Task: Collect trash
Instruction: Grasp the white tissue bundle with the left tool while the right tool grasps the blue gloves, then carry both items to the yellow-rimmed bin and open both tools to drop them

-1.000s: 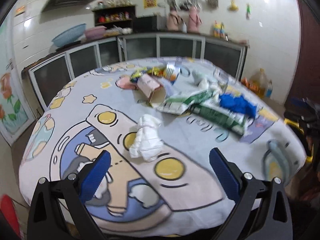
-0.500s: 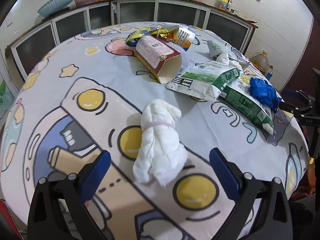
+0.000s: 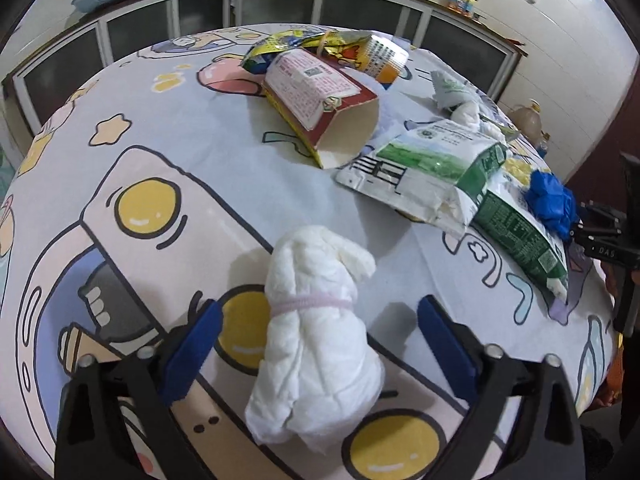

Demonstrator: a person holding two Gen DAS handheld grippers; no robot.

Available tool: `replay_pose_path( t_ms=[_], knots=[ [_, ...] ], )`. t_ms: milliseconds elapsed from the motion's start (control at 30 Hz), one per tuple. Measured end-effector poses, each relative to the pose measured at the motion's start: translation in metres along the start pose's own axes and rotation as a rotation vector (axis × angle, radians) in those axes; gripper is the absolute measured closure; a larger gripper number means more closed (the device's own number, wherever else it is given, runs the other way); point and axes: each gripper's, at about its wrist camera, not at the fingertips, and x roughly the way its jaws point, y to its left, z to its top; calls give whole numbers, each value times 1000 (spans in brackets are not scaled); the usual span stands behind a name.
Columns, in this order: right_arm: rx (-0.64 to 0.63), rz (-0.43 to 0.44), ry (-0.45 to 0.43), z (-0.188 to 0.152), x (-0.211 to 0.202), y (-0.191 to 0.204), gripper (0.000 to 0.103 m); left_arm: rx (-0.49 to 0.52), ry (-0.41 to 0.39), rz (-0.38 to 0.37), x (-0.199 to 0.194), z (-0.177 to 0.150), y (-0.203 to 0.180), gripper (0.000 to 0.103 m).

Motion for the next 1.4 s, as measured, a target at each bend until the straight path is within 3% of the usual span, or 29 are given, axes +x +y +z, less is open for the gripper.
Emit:
replay_pose_path(
  t_ms=[33,67,100,167,400,867,1167,1400],
  knots=[
    [8,1,-5,-1,-2,-1,68,4,-4,15,-1,0,0,42],
    [17,6,-12,-2,-4,-2,77,7,-8,27,-3,0,0,52],
    [32,20,-18,-3,-7,-4,79,-2,-9,7,-6,0,0,70],
    [62,48,-28,-6,-15,-8,85,-27,-13,-19,-11,0,4,70],
    [93,80,-112,-25,-62,-10,85,11,-85,-17,-46,-5,-5,70],
    [179,53,-242,-72,-137,-32,85,97,-184,-94,-93,-10,-49,70],
    [300,-39,-304,-121,-176,-75,85,222,-200,-201,-90,-1,-126,70],
    [446,-156,-327,-175,-211,-128,85,369,-193,-362,-76,12,-225,70]
  ],
)
